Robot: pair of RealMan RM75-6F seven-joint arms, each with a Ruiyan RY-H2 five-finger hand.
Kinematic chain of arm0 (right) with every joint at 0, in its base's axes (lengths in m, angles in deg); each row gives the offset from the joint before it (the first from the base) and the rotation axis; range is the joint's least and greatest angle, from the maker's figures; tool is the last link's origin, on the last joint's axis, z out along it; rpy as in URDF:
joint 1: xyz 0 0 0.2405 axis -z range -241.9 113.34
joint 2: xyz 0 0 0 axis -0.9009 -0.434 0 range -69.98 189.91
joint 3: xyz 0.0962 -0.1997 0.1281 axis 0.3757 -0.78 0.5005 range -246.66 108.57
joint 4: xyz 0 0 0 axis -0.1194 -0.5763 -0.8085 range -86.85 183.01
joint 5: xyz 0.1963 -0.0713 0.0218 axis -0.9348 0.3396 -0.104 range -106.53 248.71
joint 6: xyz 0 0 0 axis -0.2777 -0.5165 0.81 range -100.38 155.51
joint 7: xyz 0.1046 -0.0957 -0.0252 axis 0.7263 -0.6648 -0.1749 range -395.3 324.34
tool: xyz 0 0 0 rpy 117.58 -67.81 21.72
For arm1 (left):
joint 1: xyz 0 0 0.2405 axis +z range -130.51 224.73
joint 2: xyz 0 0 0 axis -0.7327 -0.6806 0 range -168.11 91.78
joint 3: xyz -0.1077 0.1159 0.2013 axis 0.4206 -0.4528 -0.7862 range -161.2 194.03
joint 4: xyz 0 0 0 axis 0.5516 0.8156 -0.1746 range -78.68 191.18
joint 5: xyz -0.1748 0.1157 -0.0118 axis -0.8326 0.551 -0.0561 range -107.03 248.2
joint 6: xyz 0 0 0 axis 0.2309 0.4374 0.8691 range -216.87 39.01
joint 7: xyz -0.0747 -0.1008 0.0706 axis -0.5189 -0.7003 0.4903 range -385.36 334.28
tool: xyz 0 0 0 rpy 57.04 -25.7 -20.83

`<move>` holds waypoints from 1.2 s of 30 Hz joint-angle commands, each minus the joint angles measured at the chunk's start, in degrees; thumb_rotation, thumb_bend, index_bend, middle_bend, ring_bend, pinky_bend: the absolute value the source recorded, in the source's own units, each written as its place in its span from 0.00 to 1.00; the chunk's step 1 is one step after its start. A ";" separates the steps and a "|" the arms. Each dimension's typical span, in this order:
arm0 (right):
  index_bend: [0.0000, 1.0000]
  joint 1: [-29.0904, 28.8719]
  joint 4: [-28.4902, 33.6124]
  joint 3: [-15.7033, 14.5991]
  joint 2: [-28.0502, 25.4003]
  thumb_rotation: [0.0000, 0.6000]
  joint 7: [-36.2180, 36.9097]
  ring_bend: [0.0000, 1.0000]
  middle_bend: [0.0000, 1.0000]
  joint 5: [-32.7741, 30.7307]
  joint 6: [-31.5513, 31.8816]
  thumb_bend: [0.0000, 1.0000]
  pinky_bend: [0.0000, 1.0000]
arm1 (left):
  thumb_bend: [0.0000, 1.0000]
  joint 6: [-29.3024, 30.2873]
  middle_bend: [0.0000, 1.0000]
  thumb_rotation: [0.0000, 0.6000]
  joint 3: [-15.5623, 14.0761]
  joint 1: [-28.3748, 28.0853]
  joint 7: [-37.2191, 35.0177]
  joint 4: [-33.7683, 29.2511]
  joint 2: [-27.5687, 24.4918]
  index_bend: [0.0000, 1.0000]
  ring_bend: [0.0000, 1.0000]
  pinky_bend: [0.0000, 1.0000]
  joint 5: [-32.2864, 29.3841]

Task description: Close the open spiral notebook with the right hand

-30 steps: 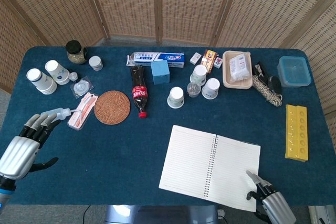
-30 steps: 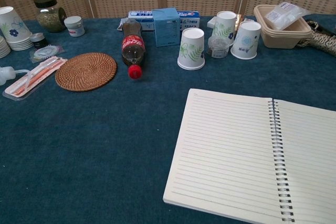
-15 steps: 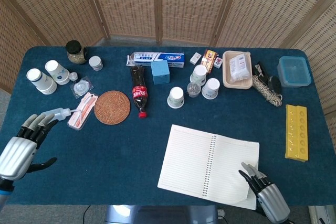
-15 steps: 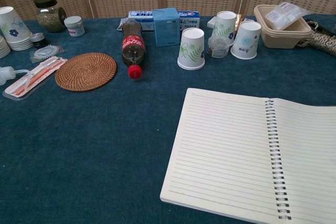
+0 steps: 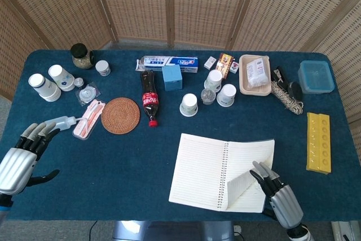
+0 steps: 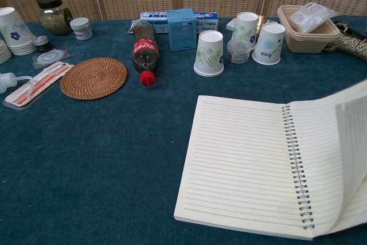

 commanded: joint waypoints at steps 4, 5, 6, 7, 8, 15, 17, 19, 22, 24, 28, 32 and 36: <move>0.00 -1.45 3.47 1.77 0.42 1.00 -2.39 0.00 0.00 -0.12 -0.27 0.26 0.03 | 0.00 0.68 0.00 1.00 0.07 0.25 -0.44 0.18 -0.27 0.00 0.00 0.01 0.19; 0.00 -1.53 3.61 1.89 0.52 1.00 -2.55 0.00 0.00 -0.14 -0.29 0.25 0.02 | 0.00 0.72 0.00 1.00 0.08 0.28 -0.50 0.19 -0.29 0.00 0.00 0.01 0.17; 0.00 -1.66 3.75 2.04 0.63 1.00 -2.78 0.00 0.00 -0.16 -0.34 0.24 0.00 | 0.00 0.79 0.00 1.00 0.08 0.33 -0.57 0.21 -0.32 0.00 0.00 0.01 0.15; 0.00 -1.81 3.89 2.18 0.70 1.00 -2.95 0.00 0.00 -0.16 -0.42 0.24 0.00 | 0.00 0.85 0.00 1.00 0.07 0.38 -0.64 0.24 -0.34 0.00 0.00 0.01 0.15; 0.00 -2.09 4.25 2.36 0.75 1.00 -3.03 0.00 0.00 -0.20 -0.69 0.23 0.00 | 0.00 0.94 0.00 1.00 0.06 0.44 -0.73 0.31 -0.34 0.00 0.00 0.01 0.11; 0.00 -4.41 7.65 3.45 0.77 1.00 -4.09 0.00 0.00 0.06 -2.76 0.22 0.00 | 0.00 1.03 0.00 1.00 0.08 0.51 -1.29 0.65 -0.20 0.00 0.00 0.01 0.11; 0.00 -5.16 8.86 3.75 0.82 1.00 -4.66 0.00 0.00 0.39 -3.27 0.22 0.00 | 0.00 1.04 0.00 1.00 0.12 0.49 -1.29 0.68 -0.19 0.00 0.00 0.01 0.12; 0.00 -5.56 9.89 3.71 0.93 1.00 -5.22 0.00 0.00 0.85 -3.52 0.22 0.00 | 0.00 1.09 0.00 1.00 0.16 0.51 -1.31 0.64 -0.24 0.00 0.00 0.01 0.08; 0.00 -6.56 12.09 3.85 1.57 1.00 -5.86 0.00 0.00 1.90 -3.89 0.22 0.00 | 0.00 1.19 0.00 1.00 0.22 0.56 -1.25 0.55 -0.34 0.00 0.00 0.01 0.03; 0.00 -7.18 13.34 3.95 1.91 1.00 -6.30 0.00 0.00 2.13 -4.66 0.22 0.00 | 0.00 1.18 0.00 1.00 0.20 0.60 -1.20 0.52 -0.32 0.00 0.00 0.01 0.02; 0.00 -9.22 15.51 4.35 2.40 1.00 -7.00 0.00 0.00 2.17 -7.91 0.22 0.00 | 0.00 1.02 0.00 1.00 0.14 0.63 -1.12 0.49 -0.26 0.00 0.00 0.01 -0.06; 0.00 -11.91 16.93 4.80 2.33 1.00 -7.11 0.00 0.00 0.55 -13.93 0.22 0.00 | 0.00 0.96 0.00 1.00 0.13 0.69 -1.04 0.50 -0.28 0.00 0.00 0.01 -0.20; 0.00 -14.93 20.65 4.49 -0.07 1.00 -6.49 0.00 0.00 -2.88 -22.86 0.22 0.00 | 0.00 0.69 0.00 1.00 0.16 0.66 -1.12 0.62 -0.26 0.00 0.00 0.02 -0.51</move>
